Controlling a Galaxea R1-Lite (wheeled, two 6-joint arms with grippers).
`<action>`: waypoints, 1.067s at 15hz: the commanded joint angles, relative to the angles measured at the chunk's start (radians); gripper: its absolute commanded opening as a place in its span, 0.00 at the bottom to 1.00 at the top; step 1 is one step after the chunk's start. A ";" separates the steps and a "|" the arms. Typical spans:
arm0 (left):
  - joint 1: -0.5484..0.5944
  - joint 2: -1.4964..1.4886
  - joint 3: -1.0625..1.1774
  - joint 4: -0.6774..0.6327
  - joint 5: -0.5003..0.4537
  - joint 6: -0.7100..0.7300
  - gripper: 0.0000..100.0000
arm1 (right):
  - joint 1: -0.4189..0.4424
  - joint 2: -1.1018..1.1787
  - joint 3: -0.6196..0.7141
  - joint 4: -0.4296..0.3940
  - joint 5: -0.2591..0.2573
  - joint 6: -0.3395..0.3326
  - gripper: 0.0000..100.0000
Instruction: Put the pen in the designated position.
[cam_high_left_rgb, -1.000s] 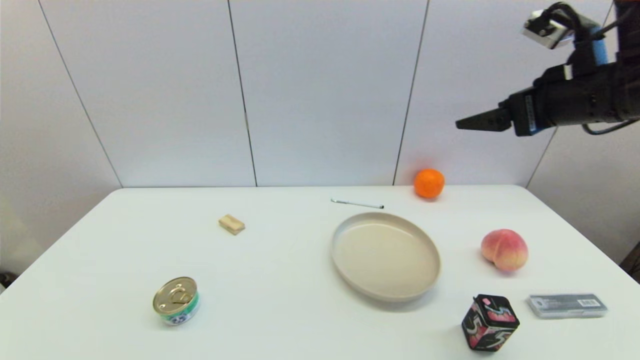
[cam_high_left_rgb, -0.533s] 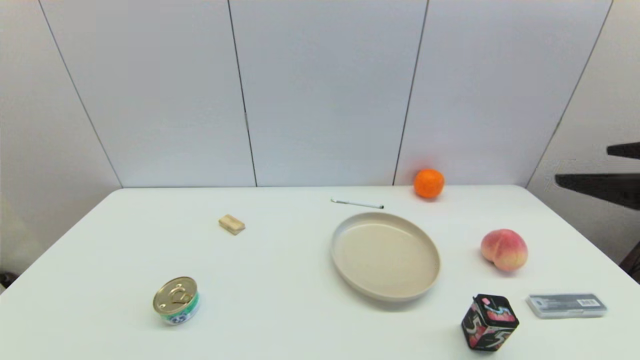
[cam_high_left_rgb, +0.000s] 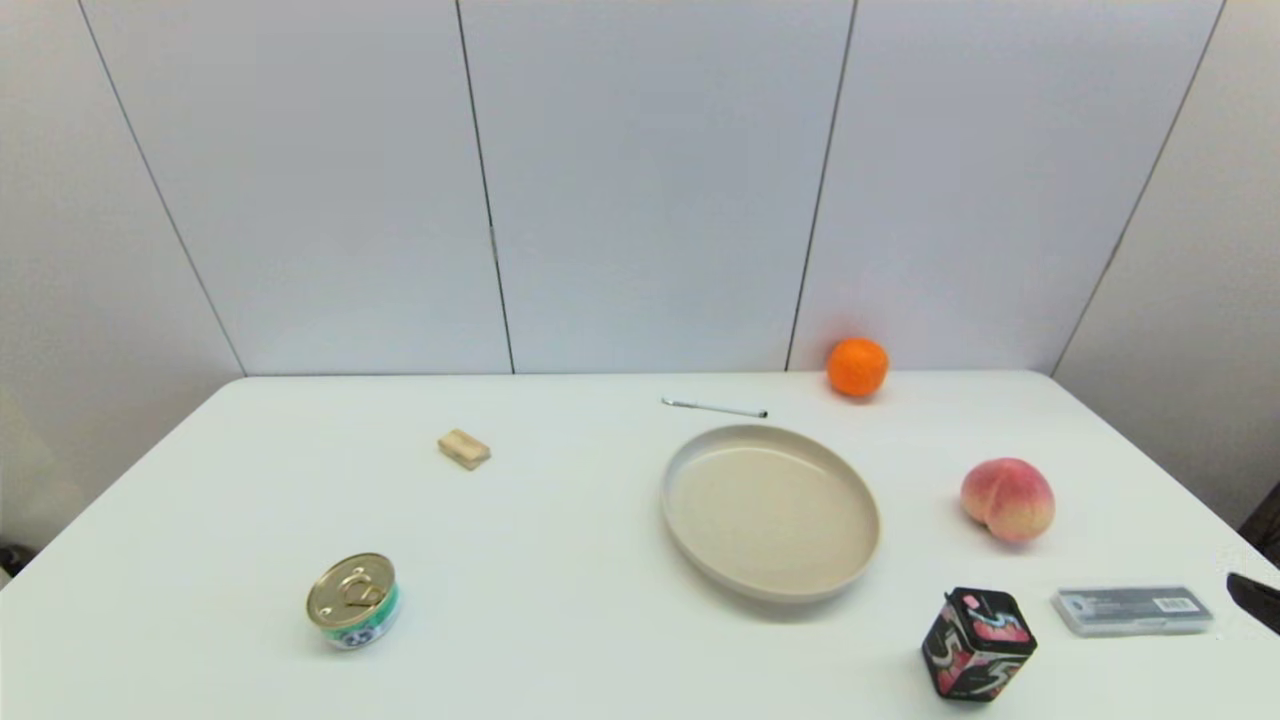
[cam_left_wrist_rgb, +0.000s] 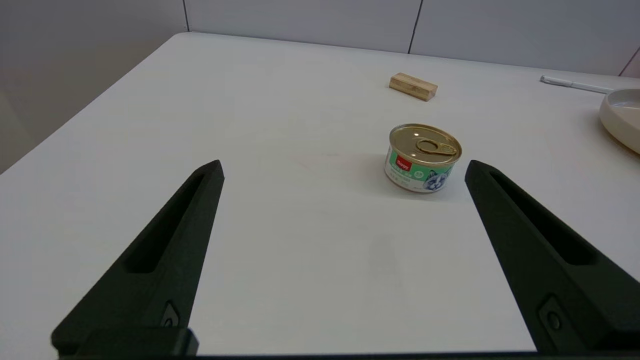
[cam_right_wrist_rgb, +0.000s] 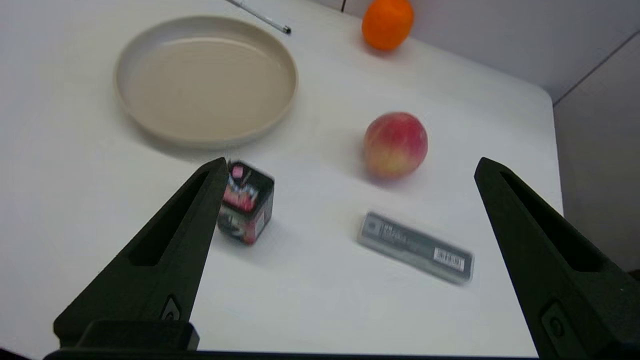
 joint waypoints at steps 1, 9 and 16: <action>0.000 0.000 0.000 0.000 0.000 0.000 1.00 | -0.047 -0.296 0.202 0.005 0.003 0.066 1.00; 0.000 0.000 0.000 -0.003 0.000 0.000 1.00 | -0.034 -0.599 0.506 -0.038 -0.056 0.083 1.00; 0.000 0.000 0.000 0.000 0.000 0.000 1.00 | -0.036 -0.713 0.559 -0.091 -0.146 0.221 1.00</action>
